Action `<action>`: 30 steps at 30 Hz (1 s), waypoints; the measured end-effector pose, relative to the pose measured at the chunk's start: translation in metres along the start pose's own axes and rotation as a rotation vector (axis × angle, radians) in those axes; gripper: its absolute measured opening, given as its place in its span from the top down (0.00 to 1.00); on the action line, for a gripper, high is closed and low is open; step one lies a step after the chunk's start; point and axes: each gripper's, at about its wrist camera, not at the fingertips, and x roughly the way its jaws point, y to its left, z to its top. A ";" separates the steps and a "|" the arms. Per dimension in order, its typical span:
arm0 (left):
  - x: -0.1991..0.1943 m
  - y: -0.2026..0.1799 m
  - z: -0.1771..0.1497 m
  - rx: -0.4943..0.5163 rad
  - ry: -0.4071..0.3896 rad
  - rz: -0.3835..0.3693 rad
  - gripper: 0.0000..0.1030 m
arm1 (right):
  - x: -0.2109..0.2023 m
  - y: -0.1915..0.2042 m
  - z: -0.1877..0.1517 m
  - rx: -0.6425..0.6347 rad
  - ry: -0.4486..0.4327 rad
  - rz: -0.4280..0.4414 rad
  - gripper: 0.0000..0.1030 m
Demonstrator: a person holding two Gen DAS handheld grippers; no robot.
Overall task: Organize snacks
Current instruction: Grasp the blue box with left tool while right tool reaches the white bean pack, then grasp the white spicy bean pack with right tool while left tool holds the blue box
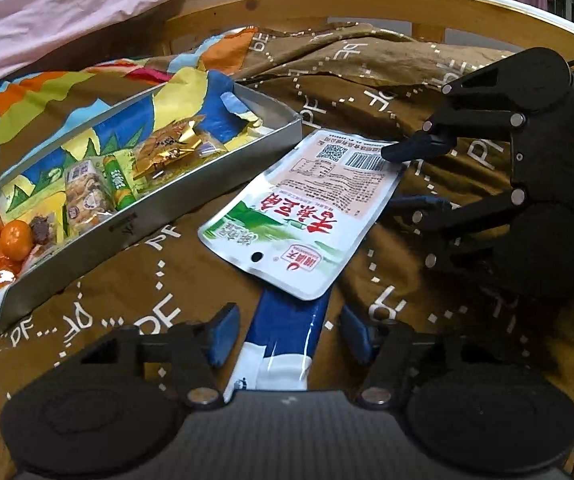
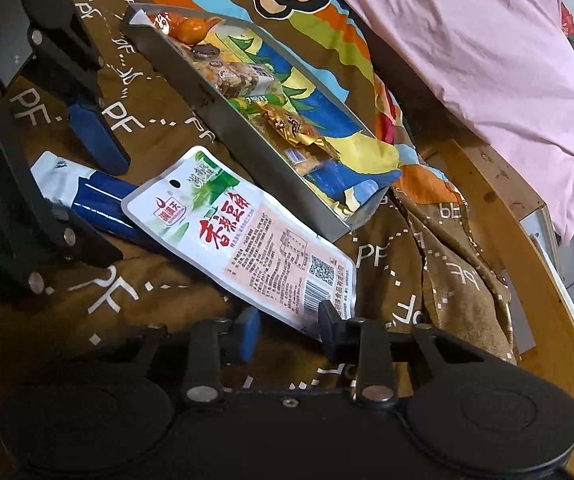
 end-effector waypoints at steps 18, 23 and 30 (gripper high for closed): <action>-0.017 0.017 -0.005 -0.208 0.094 0.022 0.58 | -0.015 0.009 0.002 -0.059 -0.029 -0.004 0.86; -0.029 0.024 -0.013 -0.264 0.130 0.075 0.58 | -0.021 0.004 0.001 -0.028 -0.011 -0.014 0.87; -0.046 0.036 -0.026 -0.301 0.163 0.142 0.59 | -0.030 0.003 0.000 0.000 0.006 0.012 0.87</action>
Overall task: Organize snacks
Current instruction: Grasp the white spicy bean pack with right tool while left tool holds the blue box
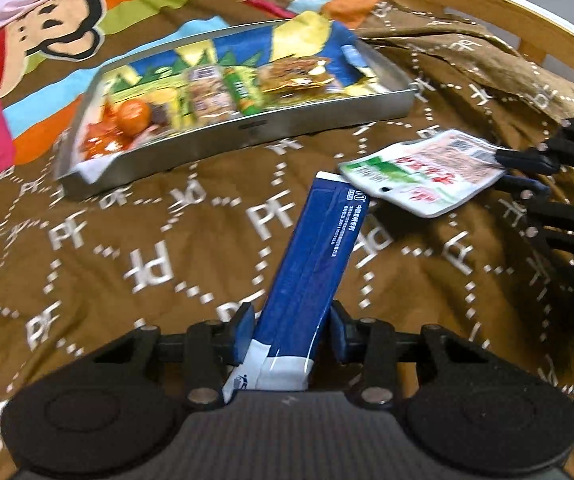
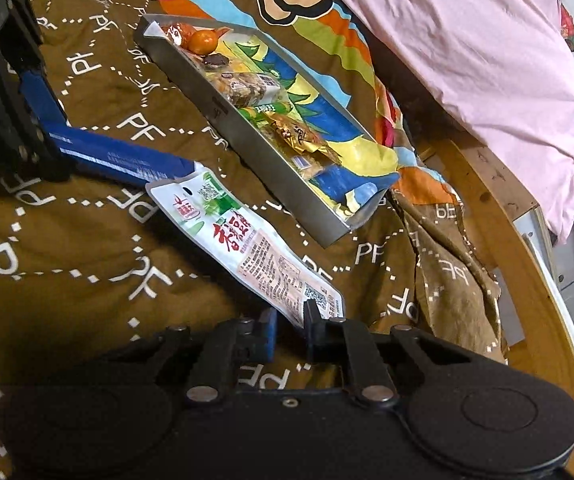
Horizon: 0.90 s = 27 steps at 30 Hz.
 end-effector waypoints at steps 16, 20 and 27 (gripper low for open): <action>-0.030 0.053 -0.026 -0.213 0.033 0.039 0.64 | -0.021 0.027 0.018 0.101 0.073 0.191 0.88; -0.036 0.065 -0.031 -0.246 0.061 0.039 0.64 | -0.029 0.046 0.032 0.110 0.076 0.243 0.91; -0.040 0.063 -0.034 -0.192 0.079 0.039 0.63 | -0.031 0.059 0.049 0.167 0.063 0.323 0.87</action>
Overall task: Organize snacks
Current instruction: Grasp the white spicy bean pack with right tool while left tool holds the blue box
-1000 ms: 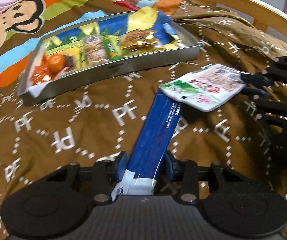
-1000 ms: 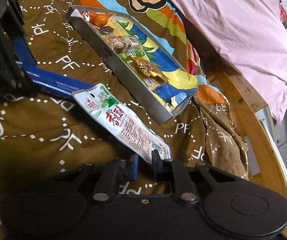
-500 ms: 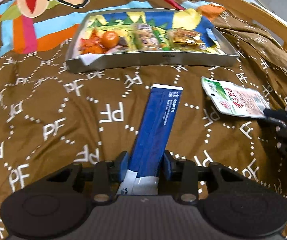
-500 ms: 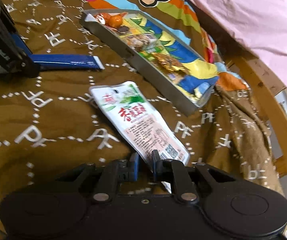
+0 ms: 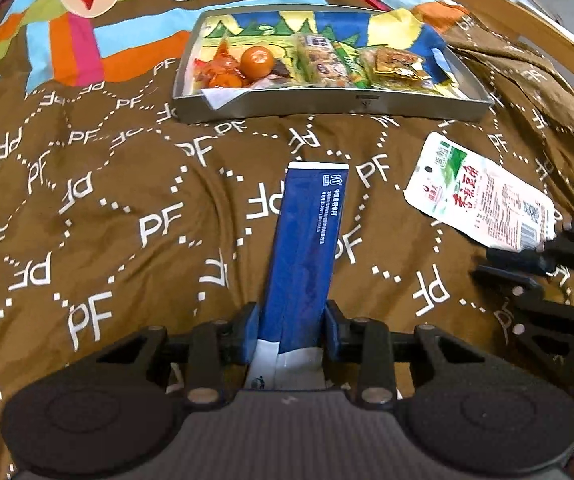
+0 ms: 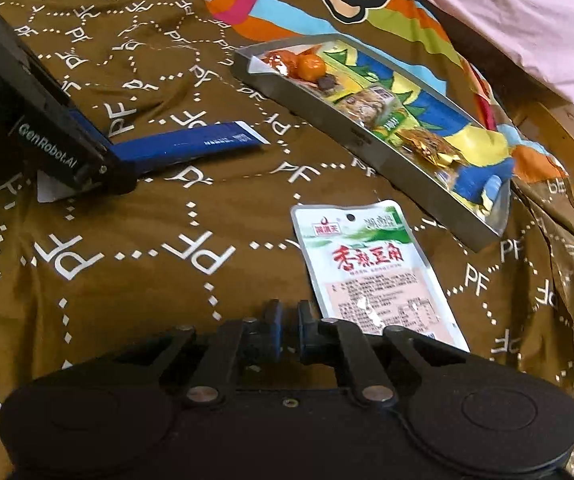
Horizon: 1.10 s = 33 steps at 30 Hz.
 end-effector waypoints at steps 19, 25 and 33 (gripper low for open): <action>0.020 0.005 0.012 -0.151 -0.003 -0.108 0.31 | 0.009 -0.102 0.000 0.429 -0.108 0.135 0.08; 0.024 0.006 0.013 -0.169 -0.011 -0.133 0.22 | 0.033 -0.123 -0.005 0.529 -0.090 0.147 0.05; 0.026 0.009 0.016 -0.186 -0.015 -0.146 0.18 | 0.057 -0.126 -0.008 0.532 -0.040 0.201 0.01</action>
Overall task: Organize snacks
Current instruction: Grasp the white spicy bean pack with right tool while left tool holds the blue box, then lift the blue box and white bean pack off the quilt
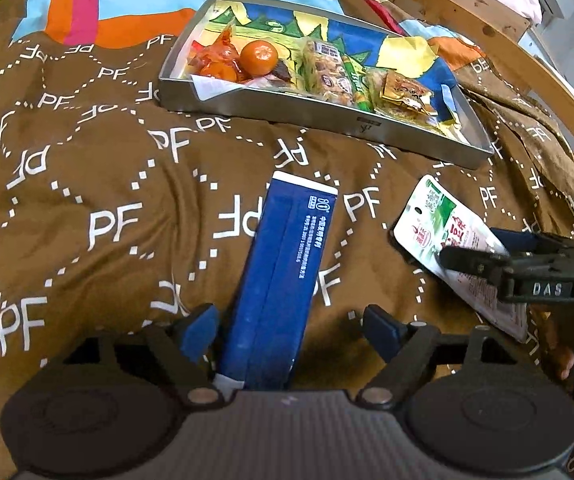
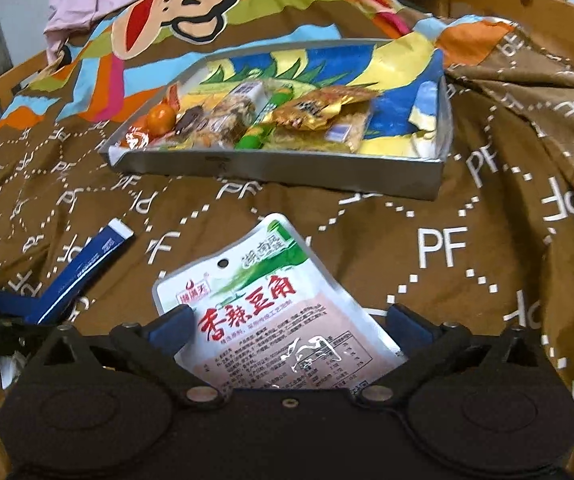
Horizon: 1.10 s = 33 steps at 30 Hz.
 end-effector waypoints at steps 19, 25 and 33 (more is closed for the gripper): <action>0.004 0.009 0.008 -0.010 -0.002 -0.004 0.19 | 0.002 0.067 -0.023 -0.244 0.080 -0.096 0.04; 0.008 0.001 0.006 0.052 0.005 0.033 0.22 | 0.004 0.068 -0.021 -0.240 0.045 -0.100 0.06; 0.008 -0.008 0.004 0.119 0.000 0.118 0.46 | 0.009 0.072 -0.019 -0.255 0.036 -0.114 0.06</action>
